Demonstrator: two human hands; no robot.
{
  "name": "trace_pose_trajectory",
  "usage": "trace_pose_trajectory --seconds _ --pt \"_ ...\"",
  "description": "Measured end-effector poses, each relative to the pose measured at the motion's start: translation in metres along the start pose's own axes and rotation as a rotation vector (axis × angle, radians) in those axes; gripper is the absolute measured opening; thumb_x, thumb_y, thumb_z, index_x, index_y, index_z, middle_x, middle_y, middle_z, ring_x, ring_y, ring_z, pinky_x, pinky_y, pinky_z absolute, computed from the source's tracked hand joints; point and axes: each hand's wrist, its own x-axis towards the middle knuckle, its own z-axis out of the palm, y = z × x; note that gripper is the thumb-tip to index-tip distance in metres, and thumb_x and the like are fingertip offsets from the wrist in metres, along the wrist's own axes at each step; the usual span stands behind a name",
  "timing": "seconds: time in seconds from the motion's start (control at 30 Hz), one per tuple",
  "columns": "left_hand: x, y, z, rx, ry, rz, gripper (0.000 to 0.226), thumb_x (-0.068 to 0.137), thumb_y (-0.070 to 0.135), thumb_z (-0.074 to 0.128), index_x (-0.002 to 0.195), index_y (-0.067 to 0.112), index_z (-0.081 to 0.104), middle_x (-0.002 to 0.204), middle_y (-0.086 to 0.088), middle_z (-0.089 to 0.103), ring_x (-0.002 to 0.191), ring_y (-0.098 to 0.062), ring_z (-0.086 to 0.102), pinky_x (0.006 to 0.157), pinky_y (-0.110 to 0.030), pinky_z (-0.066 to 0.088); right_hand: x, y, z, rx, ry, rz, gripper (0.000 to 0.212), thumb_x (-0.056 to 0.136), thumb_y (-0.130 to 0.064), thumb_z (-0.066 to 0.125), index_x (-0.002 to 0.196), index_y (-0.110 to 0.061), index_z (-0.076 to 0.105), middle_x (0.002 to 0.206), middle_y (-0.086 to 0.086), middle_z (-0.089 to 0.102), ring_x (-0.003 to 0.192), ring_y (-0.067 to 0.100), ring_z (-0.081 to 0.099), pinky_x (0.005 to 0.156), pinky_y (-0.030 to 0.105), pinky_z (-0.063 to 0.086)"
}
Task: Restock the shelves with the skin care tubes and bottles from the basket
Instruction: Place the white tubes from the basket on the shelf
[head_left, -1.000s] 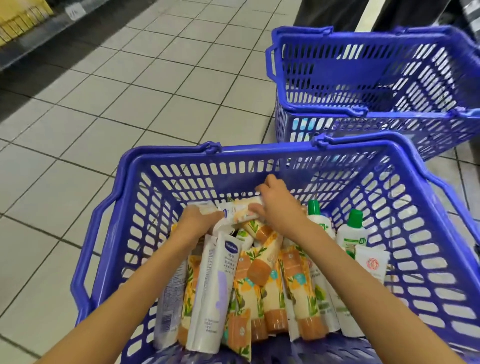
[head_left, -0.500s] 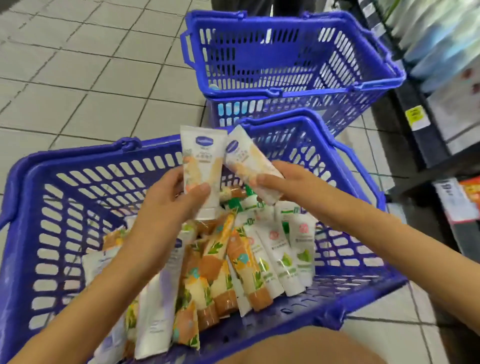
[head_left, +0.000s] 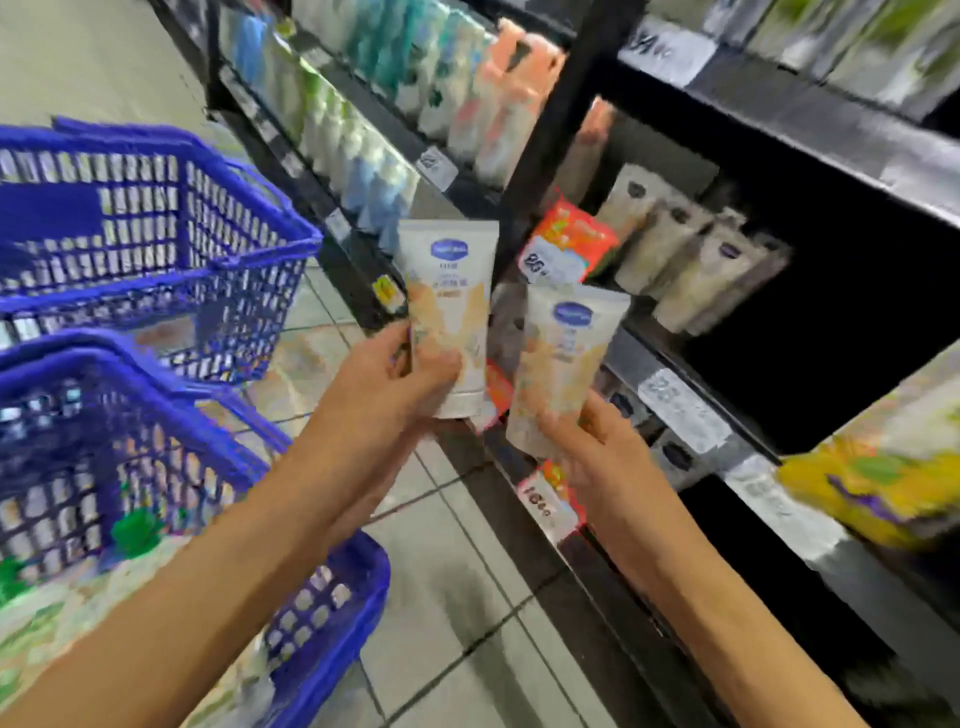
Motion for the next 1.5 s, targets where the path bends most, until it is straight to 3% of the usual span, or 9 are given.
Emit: trace_pose_trajectory --seconds 0.17,0.3,0.4,0.7,0.93,1.23,1.3,1.4,1.5 --pt "0.034 -0.016 0.028 0.063 -0.002 0.047 0.021 0.089 0.003 0.053 0.099 0.019 0.061 0.094 0.004 0.069 0.085 -0.007 0.063 0.075 -0.02 0.05 0.044 -0.025 -0.064 -0.274 0.546 -0.285 0.015 0.088 -0.02 0.061 0.098 -0.008 0.063 0.087 -0.002 0.067 0.075 0.002 0.057 0.066 0.012 0.044" --pt "0.051 -0.022 0.037 0.1 -0.002 0.071 0.023 0.087 0.005 0.057 0.1 0.022 0.063 0.101 0.004 0.07 0.095 -0.011 0.063 0.087 -0.03 0.049 0.098 -0.032 -0.095 -0.56 0.796 -0.248 0.025 0.085 -0.027 0.065 0.098 -0.006 0.063 0.097 0.011 0.067 0.082 0.013 0.054 0.057 0.018 0.031" --pt "0.061 -0.024 0.039 0.158 0.001 0.081 0.024 0.086 0.005 0.059 0.101 0.023 0.062 0.101 0.005 0.07 0.097 -0.012 0.064 0.09 -0.037 0.049 0.127 -0.024 -0.102 -0.613 0.785 -0.22 0.021 0.085 -0.022 0.065 0.094 -0.003 0.062 0.099 0.017 0.066 0.084 0.018 0.053 0.058 0.019 0.026" --pt "0.107 -0.011 0.069 0.366 -0.065 0.146 0.029 0.087 0.007 0.058 0.116 0.013 0.056 0.115 -0.006 0.064 0.11 -0.022 0.059 0.097 -0.042 0.047 0.166 -0.002 -0.113 -0.483 0.675 -0.007 0.046 0.09 -0.026 0.059 0.128 -0.003 0.047 0.125 0.017 0.057 0.115 0.032 0.053 0.081 0.028 0.038" --pt "0.14 -0.025 0.106 0.299 0.013 0.128 0.027 0.089 0.005 0.054 0.116 0.007 0.053 0.12 -0.015 0.059 0.113 -0.029 0.056 0.1 -0.049 0.044 0.167 0.001 -0.116 -0.434 0.562 -0.008 0.032 0.091 -0.021 0.054 0.119 -0.003 0.053 0.118 0.015 0.061 0.096 0.024 0.052 0.077 0.026 0.035" --pt "0.124 -0.032 0.086 0.337 -0.029 0.054 0.037 0.09 0.002 0.051 0.126 0.002 0.049 0.122 -0.015 0.059 0.107 -0.024 0.058 0.093 -0.038 0.048 0.161 0.0 -0.113 -0.501 0.597 -0.023 0.043 0.089 -0.025 0.061 0.122 0.0 0.049 0.123 0.016 0.057 0.113 0.03 0.052 0.076 0.021 0.036" --pt "0.122 -0.03 0.085 0.357 -0.065 0.031 0.036 0.09 0.001 0.05 0.126 0.003 0.05 0.122 -0.016 0.06 0.11 -0.025 0.058 0.094 -0.038 0.048 0.145 -0.001 -0.11 -0.526 0.646 -0.055 0.038 0.09 -0.023 0.06 0.116 0.003 0.052 0.119 0.017 0.058 0.103 0.027 0.055 0.062 0.01 0.033" --pt "0.118 -0.03 0.085 0.337 -0.133 -0.012 0.037 0.091 0.003 0.048 0.128 0.008 0.05 0.124 -0.017 0.058 0.111 -0.026 0.057 0.092 -0.036 0.048 0.114 -0.001 -0.1 -0.475 0.72 -0.251 0.034 0.093 -0.026 0.052 0.122 -0.007 0.055 0.115 0.004 0.06 0.098 0.012 0.055 0.07 0.004 0.036" --pt "0.113 -0.031 0.09 0.293 -0.254 -0.023 0.038 0.094 0.007 0.044 0.131 0.013 0.047 0.124 -0.014 0.059 0.112 -0.024 0.057 0.093 -0.035 0.048 0.09 -0.006 -0.083 -0.299 0.43 -0.307 0.031 0.093 -0.031 0.052 0.122 -0.019 0.055 0.111 -0.009 0.057 0.091 -0.005 0.054 0.069 -0.002 0.041"
